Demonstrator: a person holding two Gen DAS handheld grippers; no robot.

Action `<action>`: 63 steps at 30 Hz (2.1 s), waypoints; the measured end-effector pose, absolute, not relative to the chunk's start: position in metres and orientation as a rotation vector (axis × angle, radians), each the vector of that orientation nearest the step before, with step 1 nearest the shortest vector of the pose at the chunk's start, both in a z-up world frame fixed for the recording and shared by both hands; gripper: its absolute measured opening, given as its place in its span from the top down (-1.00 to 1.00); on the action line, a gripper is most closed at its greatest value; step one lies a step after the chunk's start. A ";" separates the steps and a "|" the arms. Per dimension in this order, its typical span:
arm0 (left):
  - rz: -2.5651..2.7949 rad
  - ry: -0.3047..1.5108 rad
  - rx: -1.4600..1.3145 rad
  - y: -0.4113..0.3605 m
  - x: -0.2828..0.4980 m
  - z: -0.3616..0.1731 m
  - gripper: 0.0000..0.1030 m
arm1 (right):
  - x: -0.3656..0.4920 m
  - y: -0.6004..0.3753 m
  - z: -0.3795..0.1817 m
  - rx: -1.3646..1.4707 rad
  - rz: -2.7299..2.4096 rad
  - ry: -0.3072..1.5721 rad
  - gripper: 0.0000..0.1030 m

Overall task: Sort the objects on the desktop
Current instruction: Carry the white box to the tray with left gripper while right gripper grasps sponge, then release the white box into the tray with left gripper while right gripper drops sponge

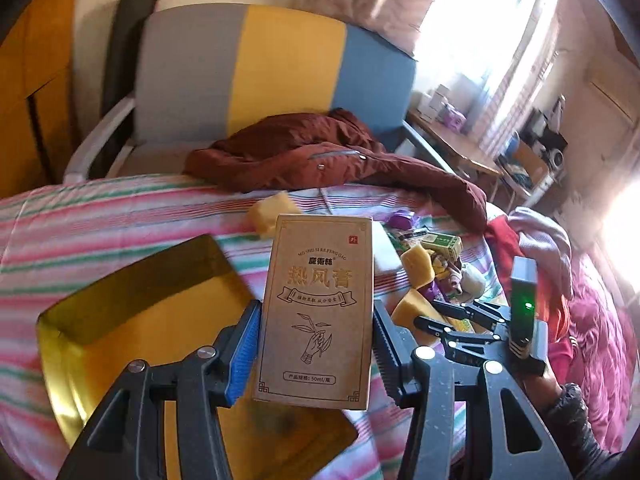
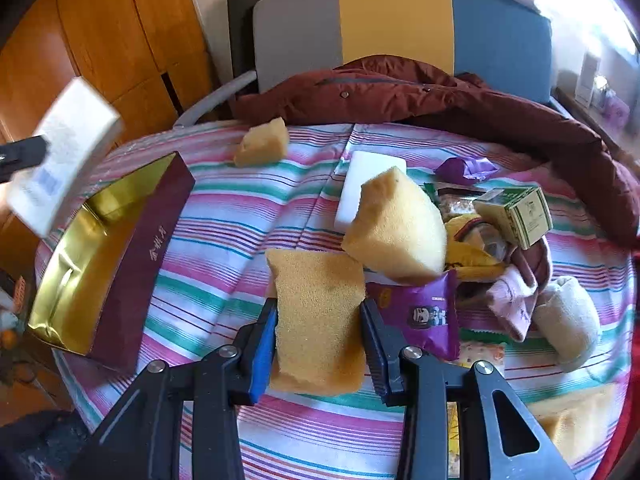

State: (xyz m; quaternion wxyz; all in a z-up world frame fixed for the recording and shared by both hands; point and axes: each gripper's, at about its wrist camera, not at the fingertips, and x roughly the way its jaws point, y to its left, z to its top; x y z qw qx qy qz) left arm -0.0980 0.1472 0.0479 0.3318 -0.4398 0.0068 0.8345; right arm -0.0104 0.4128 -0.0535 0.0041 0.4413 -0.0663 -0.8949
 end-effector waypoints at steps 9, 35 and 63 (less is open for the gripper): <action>2.312 -0.079 -1.207 0.066 -0.072 0.035 -0.03 | -0.019 0.396 -0.074 1.487 -2.751 -0.115 0.01; 2.648 -0.199 -1.408 -0.032 -0.142 -0.048 -0.01 | -0.072 0.218 -0.008 1.294 -2.502 -0.169 0.19; 2.835 -0.016 -1.126 -0.035 -0.070 -0.015 -0.41 | -0.081 0.173 -0.023 1.247 -2.620 -0.260 -0.97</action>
